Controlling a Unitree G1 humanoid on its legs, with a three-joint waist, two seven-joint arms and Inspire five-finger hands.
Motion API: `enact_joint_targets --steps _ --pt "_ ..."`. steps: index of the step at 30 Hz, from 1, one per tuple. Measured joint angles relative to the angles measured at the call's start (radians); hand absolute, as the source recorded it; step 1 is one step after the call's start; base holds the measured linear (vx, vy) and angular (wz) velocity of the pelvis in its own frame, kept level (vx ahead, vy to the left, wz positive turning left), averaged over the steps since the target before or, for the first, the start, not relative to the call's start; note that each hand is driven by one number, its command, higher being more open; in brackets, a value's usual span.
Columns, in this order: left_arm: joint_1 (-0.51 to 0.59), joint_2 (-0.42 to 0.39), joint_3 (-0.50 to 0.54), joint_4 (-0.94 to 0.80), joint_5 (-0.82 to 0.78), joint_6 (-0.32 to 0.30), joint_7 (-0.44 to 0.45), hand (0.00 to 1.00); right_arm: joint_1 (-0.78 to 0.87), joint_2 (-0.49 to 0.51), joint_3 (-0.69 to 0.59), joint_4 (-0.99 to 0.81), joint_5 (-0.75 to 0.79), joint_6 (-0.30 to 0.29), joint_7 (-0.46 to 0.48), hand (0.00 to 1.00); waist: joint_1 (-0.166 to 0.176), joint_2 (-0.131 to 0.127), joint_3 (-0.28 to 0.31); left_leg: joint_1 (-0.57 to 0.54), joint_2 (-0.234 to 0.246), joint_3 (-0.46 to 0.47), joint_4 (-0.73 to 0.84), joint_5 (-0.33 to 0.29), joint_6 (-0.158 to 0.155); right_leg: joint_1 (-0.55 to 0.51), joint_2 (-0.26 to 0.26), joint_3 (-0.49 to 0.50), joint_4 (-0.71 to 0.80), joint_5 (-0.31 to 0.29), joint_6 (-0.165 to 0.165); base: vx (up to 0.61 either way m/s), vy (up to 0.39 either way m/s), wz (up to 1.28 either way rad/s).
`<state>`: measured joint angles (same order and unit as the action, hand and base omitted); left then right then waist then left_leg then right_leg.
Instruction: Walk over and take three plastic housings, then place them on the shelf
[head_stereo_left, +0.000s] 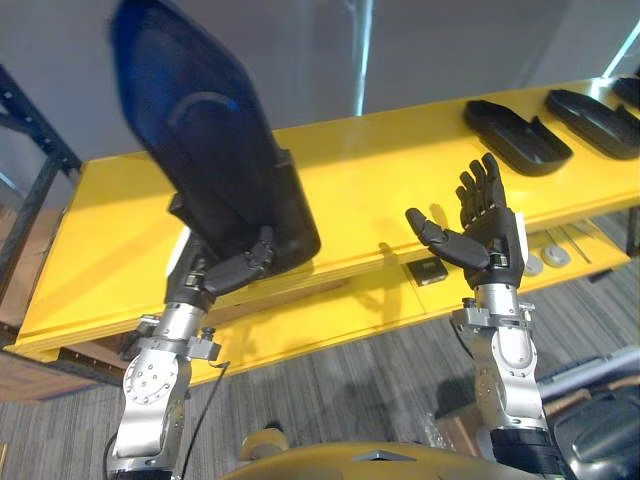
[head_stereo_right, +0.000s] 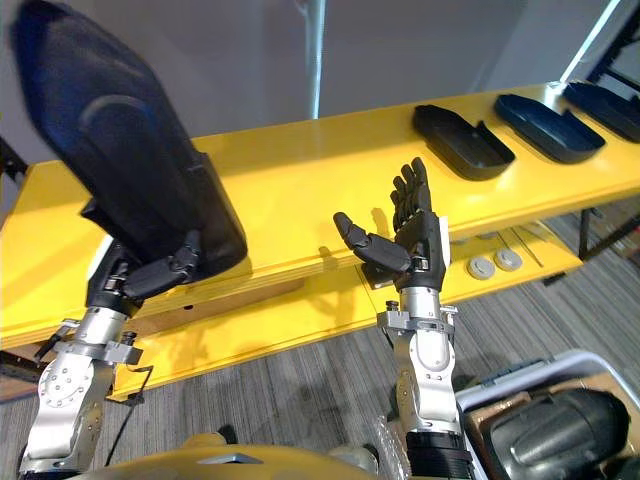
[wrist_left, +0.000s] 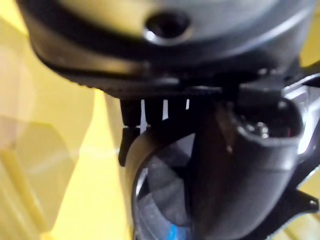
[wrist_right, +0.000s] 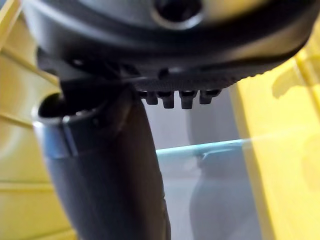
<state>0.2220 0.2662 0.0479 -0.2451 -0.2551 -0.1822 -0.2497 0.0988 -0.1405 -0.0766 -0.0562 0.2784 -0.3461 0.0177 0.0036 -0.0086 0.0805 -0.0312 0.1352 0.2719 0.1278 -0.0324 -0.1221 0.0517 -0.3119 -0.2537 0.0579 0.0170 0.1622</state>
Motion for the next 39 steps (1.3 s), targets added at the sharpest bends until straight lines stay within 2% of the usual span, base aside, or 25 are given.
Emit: enact_joint_targets --steps 5,7,8,10,11,12,14,16,18,20,21,22,23,24,25,26,27,29,30,32,34,35,36,38,39 --pt "-0.107 0.025 -0.109 0.007 0.001 0.066 -0.04 0.0 0.073 -0.002 -0.02 -0.018 -0.011 0.033 0.003 1.0 -0.058 0.019 -0.008 0.002 0.065 0.019 -0.031 0.037 -0.031 -0.025 0.068 0.017 -0.009 -0.002 -0.002 -0.06 -0.112 -0.19" --pt "-0.14 0.024 -0.142 0.035 0.001 0.086 -0.033 0.0 0.09 -0.006 -0.018 -0.053 -0.001 0.039 0.015 1.0 -0.06 0.031 -0.002 -0.002 0.112 0.028 0.043 0.016 -0.033 -0.02 0.102 0.041 -0.001 -0.014 -0.019 -0.03 -0.104 -0.42" --pt "-0.152 0.022 -0.155 0.065 0.003 0.1 -0.011 0.0 0.097 -0.009 -0.009 -0.086 0.001 0.047 0.03 1.0 -0.063 0.036 0.003 -0.033 0.145 0.017 0.159 -0.002 -0.008 -0.02 0.119 0.06 0.015 -0.032 -0.033 -0.06 -0.094 -0.43" --pt "-0.157 0.014 -0.157 0.104 0.02 0.118 0.03 0.0 0.115 -0.033 0.002 -0.156 0.004 0.052 0.069 1.0 -0.063 0.053 0.011 -0.075 0.188 -0.043 0.33 -0.004 -0.001 -0.01 0.144 0.1 0.04 -0.054 -0.051 -0.06 -0.119 -0.63" --pt "-0.156 0.013 -0.157 0.126 0.02 0.124 0.048 0.0 0.124 -0.057 0.004 -0.192 0.016 0.051 0.1 1.0 -0.063 0.058 0.012 -0.078 0.198 -0.065 0.367 -0.003 0.005 0.003 0.152 0.128 0.045 -0.059 -0.05 0.0 -0.089 -0.61" --pt "-0.156 0.012 -0.157 0.128 0.023 0.129 0.057 0.0 0.125 -0.062 0.007 -0.206 0.024 0.05 0.114 1.0 -0.065 0.064 0.009 -0.073 0.197 -0.067 0.36 -0.016 0.006 0.001 0.145 0.136 0.046 -0.06 -0.052 0.06 0.036 -0.54" --pt "-0.166 0.005 -0.158 0.118 0.027 0.13 0.084 0.0 0.123 -0.085 -0.003 -0.239 0.061 0.044 0.129 1.0 -0.063 0.081 -0.003 0.007 0.159 -0.059 0.207 -0.022 0.035 -0.037 0.138 0.182 0.084 -0.07 -0.039 0.06 0.108 -0.44" --pt "-0.204 0.004 -0.158 0.119 0.027 0.136 0.113 0.0 0.123 -0.085 0.01 -0.241 0.068 0.049 0.129 1.0 -0.064 0.074 0.0 0.036 0.127 -0.071 0.15 -0.022 0.031 -0.075 0.126 0.208 0.12 -0.083 -0.028 -0.01 0.064 -0.32" --pt "-0.225 0.004 -0.155 0.119 0.027 0.15 0.164 0.0 0.12 -0.088 0.048 -0.241 0.088 0.059 0.142 1.0 -0.06 0.063 0.005 0.055 0.107 -0.072 0.135 -0.032 0.017 -0.089 0.114 0.241 0.123 -0.075 -0.016 -0.04 0.075 -0.47" --pt "-0.236 0.006 -0.15 0.119 0.029 0.171 0.221 0.0 0.12 -0.084 0.112 -0.241 0.091 0.059 0.152 1.0 -0.062 0.065 0.003 0.105 0.091 -0.021 0.098 -0.075 -0.021 -0.104 0.104 0.278 0.11 -0.061 0.005 -0.1 0.163 -0.57" --pt "-0.244 0.006 -0.15 0.119 0.03 0.175 0.232 0.0 0.12 -0.08 0.124 -0.241 0.094 0.059 0.152 1.0 -0.061 0.065 0.003 0.116 0.088 -0.013 0.084 -0.091 -0.028 -0.109 0.104 0.286 0.105 -0.057 0.008 -0.12 0.213 -0.58" --pt "-0.268 0.011 -0.146 0.122 0.029 0.189 0.25 0.0 0.118 -0.063 0.145 -0.232 0.113 0.06 0.153 1.0 -0.058 0.062 0.0 0.13 0.08 0.009 0.06 -0.114 -0.049 -0.123 0.097 0.289 0.09 -0.044 -0.002 -0.09 0.166 -0.68" --pt "-0.278 0.016 -0.133 0.125 0.029 0.195 0.263 0.0 0.116 -0.041 0.167 -0.219 0.123 0.068 0.152 1.0 -0.05 0.048 -0.006 0.133 0.069 0.039 0.052 -0.116 -0.041 -0.141 0.079 0.268 0.074 -0.039 -0.027 -0.08 0.262 -1.07" --pt "-0.305 0.031 -0.094 0.144 0.03 0.212 0.284 0.0 0.117 -0.011 0.206 -0.2 0.119 0.077 0.157 1.0 -0.041 0.034 -0.008 0.144 0.063 0.089 0.037 -0.108 -0.04 -0.146 0.059 0.219 0.033 0.002 -0.085 -0.03 0.21 -1.0" --pt "-0.321 0.043 -0.079 0.161 0.029 0.217 0.294 0.0 0.116 -0.005 0.223 -0.188 0.117 0.079 0.16 1.0 -0.042 0.026 -0.012 0.144 0.063 0.105 0.038 -0.107 -0.04 -0.146 0.059 0.219 0.017 0.024 -0.095 0.0 0.181 -0.8" --pt "-0.342 0.061 -0.067 0.183 0.029 0.227 0.304 0.0 0.118 -0.001 0.237 -0.178 0.11 0.084 0.164 1.0 -0.045 0.016 -0.014 0.144 0.06 0.112 0.039 -0.107 -0.04 -0.148 0.059 0.219 0.005 0.067 -0.091 0.01 0.053 -0.42" --pt "-0.389 0.096 -0.049 0.247 0.028 0.239 0.321 0.0 0.118 -0.005 0.252 -0.162 0.093 0.103 0.174 1.0 -0.055 0.01 -0.011 0.142 0.058 0.113 0.041 -0.108 -0.041 -0.147 0.059 0.211 -0.017 0.11 -0.057 0.0 0.013 -0.3" --pt "-0.475 0.126 -0.029 0.361 0.025 0.256 0.342 0.0 0.118 -0.026 0.255 -0.144 0.082 0.119 0.181 1.0 -0.069 0.001 -0.015 0.126 0.06 0.105 0.041 -0.109 -0.043 -0.148 0.06 0.189 -0.04 0.128 -0.031 -0.01 -0.023 -0.07" --pt "-0.512 0.136 -0.028 0.406 0.021 0.258 0.356 0.0 0.113 -0.038 0.249 -0.128 0.082 0.12 0.177 1.0 -0.075 0.009 -0.01 0.11 0.062 0.102 0.043 -0.11 -0.044 -0.159 0.061 0.185 -0.048 0.136 -0.018 -0.02 -0.028 0.04" --pt "-0.561 0.144 -0.027 0.456 0.02 0.271 0.369 0.0 0.09 -0.062 0.242 -0.084 0.082 0.123 0.165 1.0 -0.081 0.025 0.001 0.085 0.068 0.101 0.047 -0.111 -0.045 -0.174 0.067 0.185 -0.061 0.149 -0.013 -0.02 -0.035 0.0" --pt "-0.617 0.144 -0.029 0.508 0.02 0.28 0.379 0.0 0.066 -0.078 0.241 -0.054 0.082 0.132 0.154 1.0 -0.085 0.03 0.018 0.064 0.074 0.099 0.059 -0.113 -0.049 -0.181 0.072 0.185 -0.086 0.169 -0.002 -0.03 -0.046 -0.04" --pt "-0.659 0.147 -0.029 0.531 0.02 0.293 0.395 0.0 0.049 -0.088 0.243 -0.054 0.083 0.134 0.149 1.0 -0.086 0.028 0.039 0.045 0.081 0.098 0.075 -0.117 -0.055 -0.189 0.078 0.185 -0.098 0.18 -0.008 -0.05 -0.045 -0.05" --pt "-0.684 0.152 -0.033 0.55 0.02 0.294 0.402 0.0 0.039 -0.091 0.244 -0.054 0.083 0.135 0.147 1.0 -0.089 0.024 0.046 0.03 0.085 0.097 0.087 -0.12 -0.058 -0.197 0.079 0.186 -0.102 0.185 -0.008 -0.07 -0.043 -0.07" --pt "-0.801 0.183 -0.056 0.636 0.02 0.309 0.424 0.0 -0.005 -0.089 0.248 -0.06 0.083 0.135 0.139 1.0 -0.1 -0.009 0.089 -0.016 0.092 0.086 0.126 -0.127 -0.059 -0.212 0.085 0.188 -0.134 0.217 -0.016 -0.11 -0.05 -0.04" --pt "-0.827 0.188 -0.059 0.653 0.018 0.321 0.429 0.0 -0.013 -0.09 0.251 -0.067 0.083 0.137 0.134 1.0 -0.102 -0.017 0.105 -0.021 0.094 0.086 0.135 -0.128 -0.059 -0.214 0.086 0.189 -0.135 0.221 -0.014 -0.12 -0.039 -0.01"
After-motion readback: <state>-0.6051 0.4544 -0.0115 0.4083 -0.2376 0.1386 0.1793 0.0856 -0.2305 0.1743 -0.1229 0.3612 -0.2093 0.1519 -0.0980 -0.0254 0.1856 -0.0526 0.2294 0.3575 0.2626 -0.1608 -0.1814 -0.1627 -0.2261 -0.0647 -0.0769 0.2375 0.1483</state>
